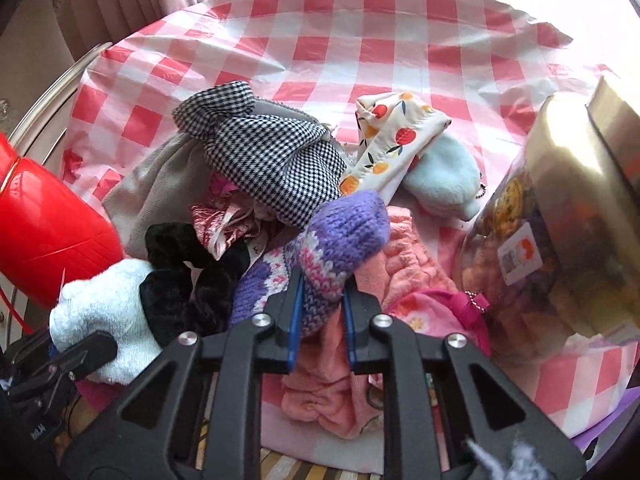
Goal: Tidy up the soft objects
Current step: 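Grasp the purple knit mitten with the right tool while the left tool holds the blue cloth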
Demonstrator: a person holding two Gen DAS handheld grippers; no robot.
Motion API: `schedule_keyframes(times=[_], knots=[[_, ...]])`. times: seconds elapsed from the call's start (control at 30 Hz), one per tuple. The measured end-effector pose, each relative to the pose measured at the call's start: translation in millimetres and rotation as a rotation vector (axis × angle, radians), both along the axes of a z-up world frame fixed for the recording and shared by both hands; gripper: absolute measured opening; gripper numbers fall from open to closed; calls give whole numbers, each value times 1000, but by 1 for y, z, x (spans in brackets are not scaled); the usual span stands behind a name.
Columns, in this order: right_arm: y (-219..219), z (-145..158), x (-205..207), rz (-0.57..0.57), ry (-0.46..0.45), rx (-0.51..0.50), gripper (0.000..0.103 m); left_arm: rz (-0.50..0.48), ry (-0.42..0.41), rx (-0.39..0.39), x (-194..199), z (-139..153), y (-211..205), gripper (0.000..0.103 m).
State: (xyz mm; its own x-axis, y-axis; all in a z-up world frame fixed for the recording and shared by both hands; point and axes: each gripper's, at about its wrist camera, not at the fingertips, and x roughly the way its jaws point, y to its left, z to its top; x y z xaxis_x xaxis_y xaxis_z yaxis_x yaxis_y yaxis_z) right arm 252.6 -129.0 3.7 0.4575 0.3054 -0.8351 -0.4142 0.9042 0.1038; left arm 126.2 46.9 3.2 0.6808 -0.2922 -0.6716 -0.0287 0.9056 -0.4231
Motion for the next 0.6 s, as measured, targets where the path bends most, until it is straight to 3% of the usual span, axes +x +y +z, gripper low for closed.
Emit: schedule_keyframes(times=[0.23, 0.6], knots=[[-26, 30, -26, -7, -53, 59, 20, 32, -71, 3, -10, 11, 1, 19], [-93, 64, -68, -51, -50, 191, 20, 59, -185, 47, -28, 37, -10, 19]])
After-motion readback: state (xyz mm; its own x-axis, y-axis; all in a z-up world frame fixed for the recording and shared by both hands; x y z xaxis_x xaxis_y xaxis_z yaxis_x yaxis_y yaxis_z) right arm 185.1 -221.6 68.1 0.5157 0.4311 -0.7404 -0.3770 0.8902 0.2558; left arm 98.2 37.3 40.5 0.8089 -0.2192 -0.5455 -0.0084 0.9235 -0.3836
